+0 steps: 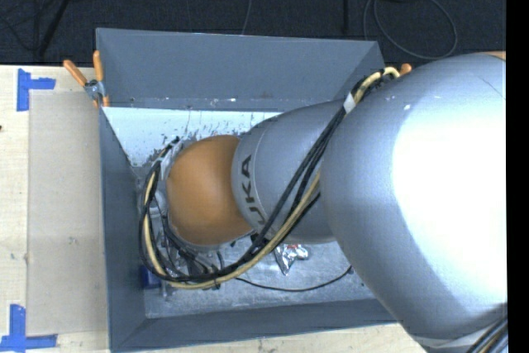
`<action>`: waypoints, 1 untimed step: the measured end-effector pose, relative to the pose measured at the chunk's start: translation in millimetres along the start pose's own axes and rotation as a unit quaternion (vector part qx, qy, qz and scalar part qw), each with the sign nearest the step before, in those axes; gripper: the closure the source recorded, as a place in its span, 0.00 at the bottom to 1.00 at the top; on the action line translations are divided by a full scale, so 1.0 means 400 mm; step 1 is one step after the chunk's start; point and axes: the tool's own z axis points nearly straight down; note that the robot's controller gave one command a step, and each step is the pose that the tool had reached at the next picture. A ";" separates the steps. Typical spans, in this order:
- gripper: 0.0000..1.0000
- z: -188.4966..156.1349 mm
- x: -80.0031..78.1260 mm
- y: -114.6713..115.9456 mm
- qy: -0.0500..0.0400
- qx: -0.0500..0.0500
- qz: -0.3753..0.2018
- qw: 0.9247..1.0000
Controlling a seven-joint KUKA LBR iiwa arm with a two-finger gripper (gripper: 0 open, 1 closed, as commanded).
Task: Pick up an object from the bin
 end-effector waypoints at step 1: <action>1.00 -0.486 -0.012 -0.001 0.001 0.001 -0.023 1.000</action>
Offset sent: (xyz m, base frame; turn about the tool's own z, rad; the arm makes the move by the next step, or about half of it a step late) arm 0.0013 -0.0021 0.1899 -0.0476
